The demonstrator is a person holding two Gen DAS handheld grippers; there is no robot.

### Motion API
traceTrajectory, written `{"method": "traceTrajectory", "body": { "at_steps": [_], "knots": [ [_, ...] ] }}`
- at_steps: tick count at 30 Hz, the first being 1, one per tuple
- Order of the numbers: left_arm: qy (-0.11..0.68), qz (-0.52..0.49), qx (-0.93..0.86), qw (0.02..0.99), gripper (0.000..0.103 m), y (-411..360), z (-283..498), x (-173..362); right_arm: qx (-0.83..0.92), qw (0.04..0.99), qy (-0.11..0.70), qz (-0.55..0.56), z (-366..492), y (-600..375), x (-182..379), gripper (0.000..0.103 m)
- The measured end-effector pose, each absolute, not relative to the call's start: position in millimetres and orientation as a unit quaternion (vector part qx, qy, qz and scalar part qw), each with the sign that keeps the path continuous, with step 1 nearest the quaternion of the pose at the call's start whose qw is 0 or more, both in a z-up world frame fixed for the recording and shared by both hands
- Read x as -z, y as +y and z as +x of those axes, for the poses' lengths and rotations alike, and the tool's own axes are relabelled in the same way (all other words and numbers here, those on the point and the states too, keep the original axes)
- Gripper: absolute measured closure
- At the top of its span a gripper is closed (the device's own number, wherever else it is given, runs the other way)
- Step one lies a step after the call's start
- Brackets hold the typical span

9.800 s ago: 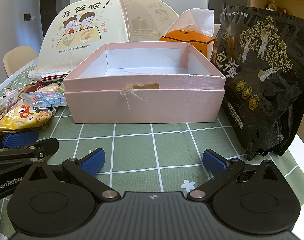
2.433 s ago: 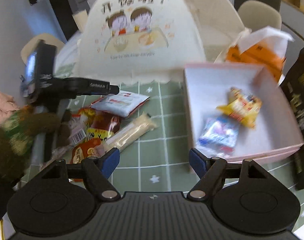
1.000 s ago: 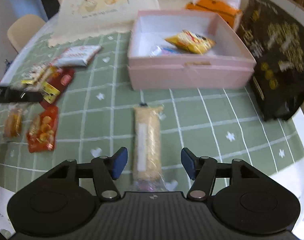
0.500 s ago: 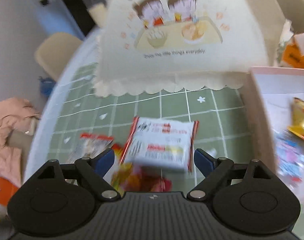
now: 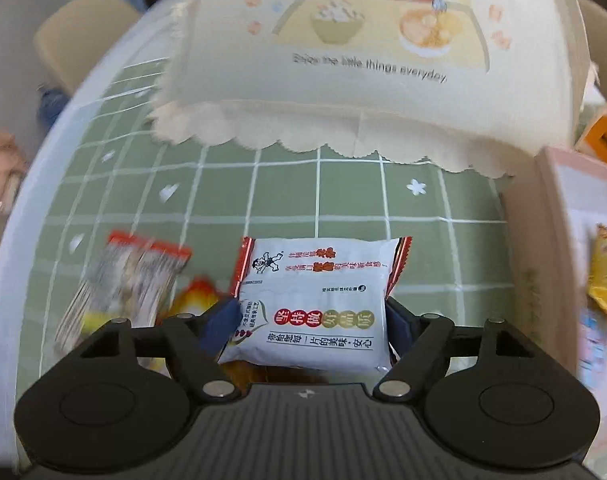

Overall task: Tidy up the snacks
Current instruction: 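Grasp the white cracker pack with the left gripper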

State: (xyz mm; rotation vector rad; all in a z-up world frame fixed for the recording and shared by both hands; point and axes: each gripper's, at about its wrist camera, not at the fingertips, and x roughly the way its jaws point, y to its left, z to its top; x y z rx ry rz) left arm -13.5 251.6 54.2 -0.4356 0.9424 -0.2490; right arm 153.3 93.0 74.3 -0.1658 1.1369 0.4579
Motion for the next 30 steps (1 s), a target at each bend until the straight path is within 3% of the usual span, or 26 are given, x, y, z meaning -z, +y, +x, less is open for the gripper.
{"method": "traceTrajectory", "body": {
  "at_steps": [6, 9, 13, 20, 24, 30],
  "knots": [
    [0.458, -0.207, 0.121, 0.856, 0.076, 225, -16, -54, -0.288, 0.800, 0.517, -0.100, 76, 11, -108, 0.025],
    [0.471, -0.203, 0.122, 0.850, 0.076, 204, -12, -49, -0.337, 0.784, 0.509, -0.108, 40, -21, -100, 0.019],
    [0.474, -0.177, 0.139, 0.851, 0.076, 170, -11, -54, -0.312, 0.813, 0.478, -0.117, 16, -43, -81, 0.019],
    [0.481, -0.084, 0.161, 0.858, 0.076, 124, -9, -57, -0.328, 0.788, 0.504, -0.130, -25, -65, -68, 0.019],
    [0.492, -0.074, 0.146, 0.855, 0.076, 115, -5, -50, -0.209, 0.838, 0.429, -0.266, -29, -53, -54, 0.019],
    [0.476, 0.001, 0.138, 0.869, 0.076, 82, -14, -61, -0.132, 0.870, 0.437, -0.185, -4, -93, -72, 0.020]
  ]
}}
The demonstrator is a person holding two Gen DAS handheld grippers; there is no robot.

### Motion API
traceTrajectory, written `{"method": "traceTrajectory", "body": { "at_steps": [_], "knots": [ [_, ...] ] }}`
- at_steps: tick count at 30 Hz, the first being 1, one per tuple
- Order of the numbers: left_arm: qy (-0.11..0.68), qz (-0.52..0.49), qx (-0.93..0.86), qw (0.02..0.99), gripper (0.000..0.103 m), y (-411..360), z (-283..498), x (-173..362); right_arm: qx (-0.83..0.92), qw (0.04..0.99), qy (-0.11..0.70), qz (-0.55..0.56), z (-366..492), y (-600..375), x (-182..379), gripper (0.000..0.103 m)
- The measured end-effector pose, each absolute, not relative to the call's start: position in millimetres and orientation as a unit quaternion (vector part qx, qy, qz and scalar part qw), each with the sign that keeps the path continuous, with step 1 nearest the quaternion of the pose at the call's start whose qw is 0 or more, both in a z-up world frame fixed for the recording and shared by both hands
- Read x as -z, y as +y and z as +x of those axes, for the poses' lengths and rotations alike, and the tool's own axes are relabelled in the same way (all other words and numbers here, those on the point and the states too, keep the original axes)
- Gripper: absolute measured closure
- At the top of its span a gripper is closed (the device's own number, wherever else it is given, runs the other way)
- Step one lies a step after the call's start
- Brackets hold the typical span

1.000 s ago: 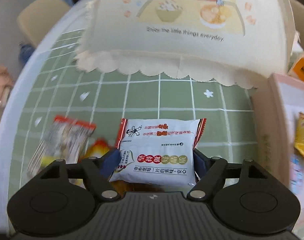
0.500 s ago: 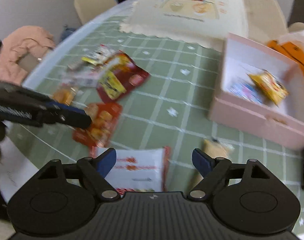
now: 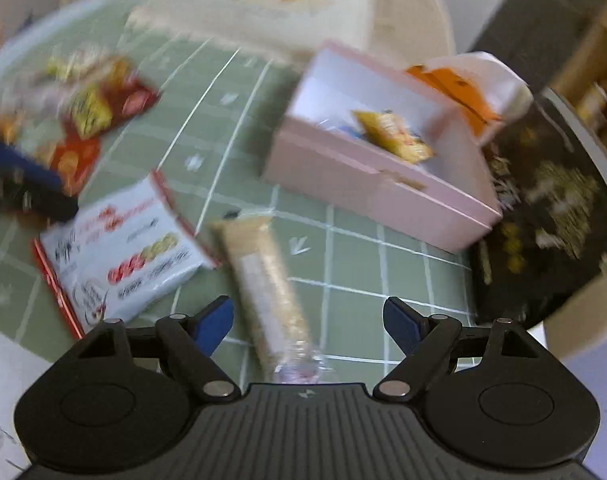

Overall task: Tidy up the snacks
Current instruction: 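Grasp the white cracker pack with the left gripper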

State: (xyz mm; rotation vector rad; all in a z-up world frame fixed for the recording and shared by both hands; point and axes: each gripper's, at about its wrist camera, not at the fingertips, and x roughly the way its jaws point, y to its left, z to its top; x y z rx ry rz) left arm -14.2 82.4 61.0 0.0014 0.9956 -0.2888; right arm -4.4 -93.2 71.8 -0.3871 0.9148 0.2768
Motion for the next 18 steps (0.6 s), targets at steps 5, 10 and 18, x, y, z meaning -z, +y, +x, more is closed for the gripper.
{"method": "traceTrajectory", "body": {
  "at_steps": [5, 10, 18],
  "knots": [
    [0.466, 0.082, 0.156, 0.867, 0.075, 30, -19, -53, -0.138, 0.878, 0.453, -0.063, -4, -146, -69, 0.020],
    [0.460, 0.174, 0.171, 0.854, 0.065, -14, -28, -36, -0.137, 0.873, 0.465, 0.047, 2, -182, -49, 0.020],
    [0.455, 0.139, 0.141, 0.868, 0.042, -6, -24, -41, -0.113, 0.879, 0.460, 0.051, 9, -195, -34, 0.019]
  ]
}}
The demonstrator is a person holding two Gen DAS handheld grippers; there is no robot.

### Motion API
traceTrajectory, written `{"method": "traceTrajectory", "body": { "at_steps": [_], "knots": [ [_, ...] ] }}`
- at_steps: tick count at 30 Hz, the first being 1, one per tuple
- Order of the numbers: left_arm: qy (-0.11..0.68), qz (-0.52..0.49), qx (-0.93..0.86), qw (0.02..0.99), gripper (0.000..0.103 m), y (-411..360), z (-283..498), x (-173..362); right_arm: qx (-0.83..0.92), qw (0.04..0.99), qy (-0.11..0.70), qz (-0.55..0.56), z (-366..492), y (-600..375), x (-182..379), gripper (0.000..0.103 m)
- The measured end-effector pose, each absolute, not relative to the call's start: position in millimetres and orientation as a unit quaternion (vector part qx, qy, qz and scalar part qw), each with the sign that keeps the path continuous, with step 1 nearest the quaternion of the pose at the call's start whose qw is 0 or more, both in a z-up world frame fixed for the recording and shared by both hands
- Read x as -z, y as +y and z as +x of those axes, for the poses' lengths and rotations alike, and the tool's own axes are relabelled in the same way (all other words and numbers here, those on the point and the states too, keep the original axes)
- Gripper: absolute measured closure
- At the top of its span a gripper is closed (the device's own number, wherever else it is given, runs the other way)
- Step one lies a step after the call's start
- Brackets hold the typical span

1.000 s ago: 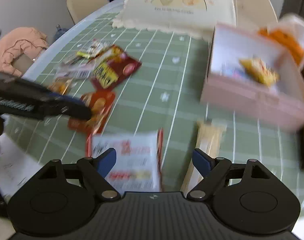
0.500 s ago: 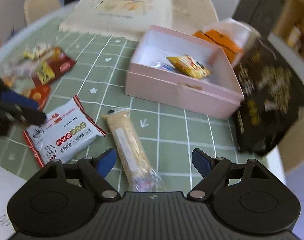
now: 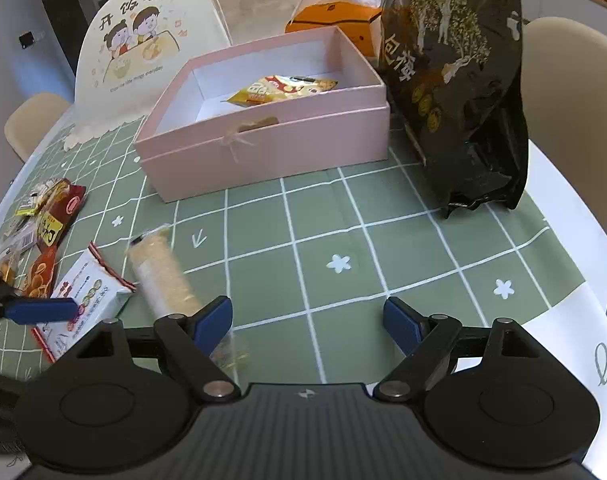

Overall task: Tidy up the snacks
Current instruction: 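Grasp the white cracker pack with the left gripper, then carry the cracker pack with the left gripper while the right carries the quail-egg pack into the box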

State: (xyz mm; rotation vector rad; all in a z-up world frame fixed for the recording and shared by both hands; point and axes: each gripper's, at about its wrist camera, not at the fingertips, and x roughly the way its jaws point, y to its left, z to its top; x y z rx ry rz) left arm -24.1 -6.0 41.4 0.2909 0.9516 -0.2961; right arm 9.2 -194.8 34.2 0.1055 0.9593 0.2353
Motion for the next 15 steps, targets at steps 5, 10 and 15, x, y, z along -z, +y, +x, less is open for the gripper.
{"method": "traceTrajectory", "body": {
  "at_steps": [5, 10, 15],
  "knots": [
    [0.481, 0.070, 0.104, 0.868, 0.040, 27, -4, -38, -0.111, 0.888, 0.444, 0.047, 4, -193, -32, 0.014],
    [0.494, 0.024, 0.117, 0.861, 0.033, 34, 11, -36, -0.107, 0.896, 0.431, 0.019, -1, -183, -27, 0.010],
    [0.504, 0.007, 0.136, 0.853, 0.025, 34, 15, -29, -0.110, 0.896, 0.430, -0.006, -3, -175, -24, 0.002]
  ]
}}
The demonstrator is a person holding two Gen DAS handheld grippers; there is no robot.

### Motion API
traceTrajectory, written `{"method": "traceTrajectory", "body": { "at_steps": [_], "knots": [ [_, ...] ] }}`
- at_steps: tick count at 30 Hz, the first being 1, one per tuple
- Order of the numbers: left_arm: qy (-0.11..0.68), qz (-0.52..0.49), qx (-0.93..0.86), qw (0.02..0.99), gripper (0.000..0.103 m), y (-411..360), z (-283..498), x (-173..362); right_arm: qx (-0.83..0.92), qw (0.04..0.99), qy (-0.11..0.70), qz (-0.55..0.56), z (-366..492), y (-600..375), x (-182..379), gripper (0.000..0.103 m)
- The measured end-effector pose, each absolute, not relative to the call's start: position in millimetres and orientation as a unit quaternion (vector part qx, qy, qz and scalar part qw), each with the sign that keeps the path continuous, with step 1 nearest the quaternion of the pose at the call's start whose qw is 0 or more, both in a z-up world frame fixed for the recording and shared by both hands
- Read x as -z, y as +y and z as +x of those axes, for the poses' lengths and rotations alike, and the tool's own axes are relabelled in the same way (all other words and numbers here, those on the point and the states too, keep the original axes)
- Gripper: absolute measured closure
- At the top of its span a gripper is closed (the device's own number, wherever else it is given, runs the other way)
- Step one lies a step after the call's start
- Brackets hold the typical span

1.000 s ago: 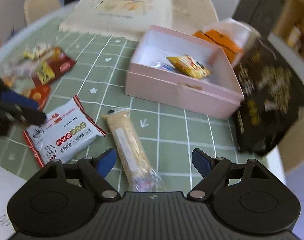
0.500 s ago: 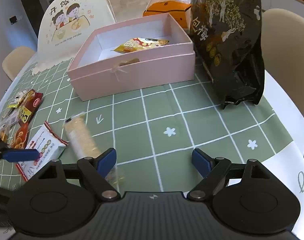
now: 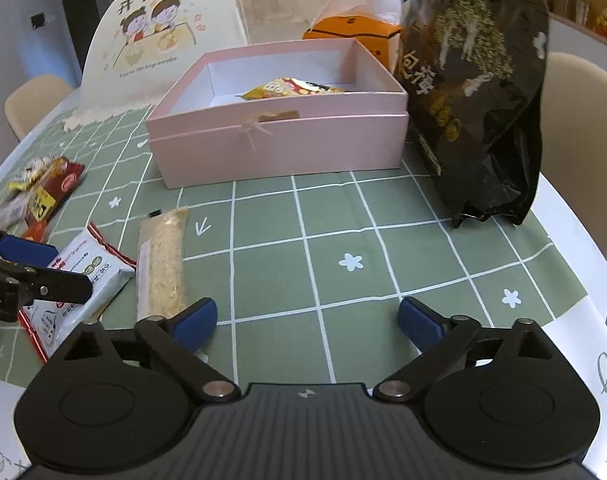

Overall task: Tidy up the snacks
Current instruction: 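Carry the cracker pack with the left gripper while the right carries the quail-egg pack into the box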

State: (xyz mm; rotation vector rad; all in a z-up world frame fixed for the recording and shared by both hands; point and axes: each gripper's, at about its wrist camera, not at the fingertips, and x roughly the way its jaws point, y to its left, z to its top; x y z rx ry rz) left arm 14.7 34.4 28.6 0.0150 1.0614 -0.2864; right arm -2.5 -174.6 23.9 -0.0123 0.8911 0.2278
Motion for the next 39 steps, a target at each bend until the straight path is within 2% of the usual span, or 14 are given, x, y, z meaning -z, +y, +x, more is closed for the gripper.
{"method": "traceTrajectory", "body": {
  "at_steps": [11, 14, 15, 21, 23, 24, 28, 31, 39],
  "knots": [
    [0.496, 0.029, 0.169, 0.851, 0.020, 34, 14, -23, -0.108, 0.897, 0.429, -0.025, -1, -170, -22, 0.000],
    [0.490, 0.094, 0.179, 0.848, 0.019, 18, 7, -18, -0.112, 0.891, 0.438, -0.027, 2, -170, -23, 0.000],
    [0.485, 0.118, 0.183, 0.847, 0.015, 12, 4, -16, -0.112, 0.891, 0.440, -0.027, 2, -170, -24, 0.000],
    [0.491, 0.086, 0.180, 0.848, 0.011, 16, 9, -16, -0.105, 0.892, 0.439, -0.024, 1, -169, -22, 0.000],
    [0.495, 0.078, 0.182, 0.846, 0.014, 19, 8, -18, -0.100, 0.894, 0.436, -0.023, -1, -168, -22, 0.000],
    [0.496, 0.076, 0.175, 0.847, 0.022, 20, 7, -20, -0.099, 0.894, 0.437, -0.023, -1, -168, -22, 0.000],
    [0.510, 0.017, 0.192, 0.839, 0.022, 34, -4, -33, -0.108, 0.883, 0.456, -0.034, 5, -168, -25, 0.000],
    [0.493, 0.024, 0.191, 0.848, 0.022, 45, -24, -49, -0.102, 0.878, 0.467, -0.040, 5, -164, -34, 0.003],
    [0.488, -0.064, 0.041, 0.870, 0.022, 132, -50, -69, -0.191, 0.886, 0.418, -0.066, -7, -94, -74, 0.003]
  ]
}}
